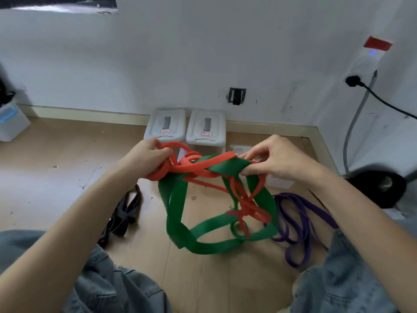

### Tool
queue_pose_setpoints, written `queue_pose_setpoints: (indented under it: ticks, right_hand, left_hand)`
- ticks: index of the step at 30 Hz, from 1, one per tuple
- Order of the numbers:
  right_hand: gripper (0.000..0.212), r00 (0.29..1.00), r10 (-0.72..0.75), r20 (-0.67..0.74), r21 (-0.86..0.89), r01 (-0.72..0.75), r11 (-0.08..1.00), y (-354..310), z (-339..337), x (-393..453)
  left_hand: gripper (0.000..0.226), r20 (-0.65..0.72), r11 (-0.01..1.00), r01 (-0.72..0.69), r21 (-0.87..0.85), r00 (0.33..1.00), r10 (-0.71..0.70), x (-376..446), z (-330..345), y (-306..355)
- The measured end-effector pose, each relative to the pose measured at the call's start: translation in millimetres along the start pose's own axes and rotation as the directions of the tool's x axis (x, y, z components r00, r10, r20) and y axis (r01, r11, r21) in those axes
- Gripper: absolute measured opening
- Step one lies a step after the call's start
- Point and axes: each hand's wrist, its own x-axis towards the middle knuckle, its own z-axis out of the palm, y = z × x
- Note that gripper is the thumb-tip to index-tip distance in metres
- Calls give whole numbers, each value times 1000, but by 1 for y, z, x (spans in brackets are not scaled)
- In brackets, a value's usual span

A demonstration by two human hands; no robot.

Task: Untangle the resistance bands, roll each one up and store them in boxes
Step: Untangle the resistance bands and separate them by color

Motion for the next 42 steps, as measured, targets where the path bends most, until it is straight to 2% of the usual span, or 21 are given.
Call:
queue_pose_setpoints:
  ticks: [2, 5, 7, 9, 10, 12, 13, 15, 17, 19, 22, 24, 26, 28, 30, 31, 33, 35, 38, 40, 42]
  right_hand:
    - [13, 1000, 18, -9, 22, -17, 1000, 1, -7, -1]
    - [23, 999, 14, -33, 262, -5, 965, 0, -12, -3]
    - [29, 995, 0, -103, 431, 45, 901, 0, -14, -4]
    - [25, 987, -9, -163, 536, 96, 839, -2, -13, -2]
    - [21, 985, -18, -169, 568, 113, 815, -4, -12, -2]
    - [17, 988, -58, -141, 634, 135, 762, -8, -6, -1]
    - [17, 989, -76, -126, 673, 141, 726, -11, -2, -1]
    - [18, 990, -89, -112, 746, 143, 651, -14, 3, 0]
    - [19, 990, -101, -97, 793, 138, 594, -15, 0, -1]
    - [19, 990, -89, -106, 810, 138, 570, -12, -7, -2]
    - [19, 970, 16, -241, 671, 155, 725, -9, -18, -4]
    - [19, 930, 15, -366, 528, 194, 827, -9, -25, -4]
    - [15, 890, -65, -451, 309, 224, 924, -11, -31, -4]
    - [12, 885, -139, -444, 149, 226, 963, -16, -30, -5]
    - [15, 914, -104, -392, 300, 234, 925, -18, -20, -5]
    - [17, 936, -62, -347, 454, 226, 862, -19, -13, -5]
    - [19, 967, -41, -252, 671, 205, 713, -24, 5, -5]
    - [20, 973, -79, -218, 751, 219, 623, -26, 20, -4]
    - [20, 978, -38, -206, 862, 200, 466, -27, 22, -1]
    - [26, 983, -24, -182, 831, 167, 530, -25, 15, -1]
    - [38, 991, -23, -132, 683, 107, 723, -22, 10, -4]
  left_hand:
    - [18, -60, 993, -22, 117, 998, 29, 7, 3, -5]
    - [9, -90, 950, 23, 311, 996, 5, 15, -1, -15]
    - [17, -79, 840, 43, 541, 997, -1, 14, -3, -24]
    - [30, -92, 760, -25, 649, 990, 111, 10, -6, -27]
    - [37, -55, 797, -116, 593, 981, 184, 8, -5, -24]
    - [50, 177, 922, -361, 138, 925, 336, -4, 1, -10]
    - [59, 334, 910, -399, -114, 847, 413, -15, 10, 1]
    - [76, 488, 864, -416, -282, 713, 503, -30, 34, 15]
    - [71, 420, 855, -430, -291, 746, 518, -35, 54, 20]
    - [44, 310, 837, -420, -350, 792, 527, -34, 57, 23]
    - [23, 278, 800, -328, -503, 815, 509, -30, 45, 22]
    - [23, 402, 828, -275, -489, 771, 494, -29, 31, 22]
    - [18, 553, 911, -311, -270, 724, 411, -27, 22, 21]
    - [7, 544, 905, -423, 36, 768, 338, -23, 19, 16]
    - [9, 507, 875, -458, 159, 798, 325, -23, 23, 13]
    - [19, 527, 912, -404, 70, 791, 311, -25, 28, 12]
    - [41, 568, 955, -151, -255, 776, 274, -35, 43, 14]
    - [54, 517, 896, 23, -443, 823, 235, -39, 56, 16]
    - [67, 456, 790, 148, -595, 872, 180, -36, 58, 18]
    - [63, 450, 740, 179, -648, 874, 182, -34, 52, 20]
    - [54, 414, 693, 174, -700, 889, 194, -31, 45, 21]
